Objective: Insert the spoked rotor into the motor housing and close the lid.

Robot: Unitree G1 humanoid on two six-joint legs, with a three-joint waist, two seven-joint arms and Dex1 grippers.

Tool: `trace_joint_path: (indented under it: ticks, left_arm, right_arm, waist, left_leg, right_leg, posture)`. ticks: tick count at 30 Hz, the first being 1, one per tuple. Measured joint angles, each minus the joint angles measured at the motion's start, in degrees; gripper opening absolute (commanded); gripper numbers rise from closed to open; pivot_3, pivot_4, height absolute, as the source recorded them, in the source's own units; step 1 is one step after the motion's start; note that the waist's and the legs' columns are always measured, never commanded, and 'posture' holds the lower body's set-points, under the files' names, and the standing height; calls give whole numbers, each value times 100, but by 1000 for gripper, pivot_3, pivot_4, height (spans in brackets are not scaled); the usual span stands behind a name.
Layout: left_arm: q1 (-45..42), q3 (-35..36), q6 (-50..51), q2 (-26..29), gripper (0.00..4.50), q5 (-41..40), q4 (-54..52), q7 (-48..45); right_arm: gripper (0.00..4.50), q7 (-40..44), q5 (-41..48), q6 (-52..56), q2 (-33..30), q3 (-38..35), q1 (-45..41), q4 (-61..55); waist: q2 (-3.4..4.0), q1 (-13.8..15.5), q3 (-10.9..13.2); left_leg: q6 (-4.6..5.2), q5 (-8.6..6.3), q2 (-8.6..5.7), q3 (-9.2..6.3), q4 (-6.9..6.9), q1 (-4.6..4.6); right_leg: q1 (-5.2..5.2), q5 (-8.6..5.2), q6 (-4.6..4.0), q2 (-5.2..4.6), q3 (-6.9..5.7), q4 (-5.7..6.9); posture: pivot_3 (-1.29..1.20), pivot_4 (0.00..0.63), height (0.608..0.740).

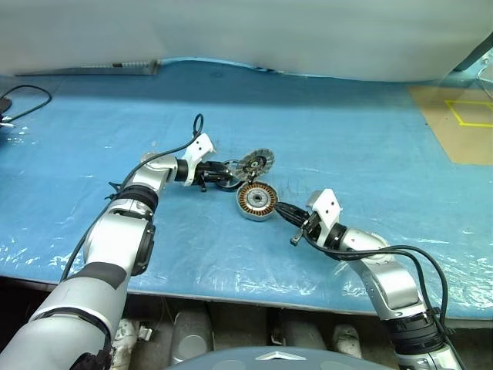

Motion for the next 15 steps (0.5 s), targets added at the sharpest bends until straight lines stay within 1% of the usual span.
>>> trace_joint_path:
  ticks: [8,11,15]
  left_arm:
    - [15,-4,-55,105,1328,-1,-3,-180]
    - [77,11,-69,271,1328,-17,-56,-357]
    - [293,26,-110,666,1328,-62,-273,-838]
  right_arm:
    - [0,14,-15,0,11,2,-22,71]
    - [0,27,-15,0,10,2,-24,74]
    - [0,38,-13,-3,10,2,-29,74]
  waist:
    - [0,-15,0]
    - [0,-25,0]
    - [0,-27,0]
  left_leg:
    - [0,0,1,0,-8,0]
    - [0,0,1,1,-15,1]
    - [-1,0,2,1,-19,9]
  right_leg:
    - [0,0,0,1,0,-5]
    - [-1,-1,-1,2,0,-7]
    - [-2,-1,-1,2,0,-10]
  posture:
    - [0,150,740]
    - [0,150,740]
    - [0,150,740]
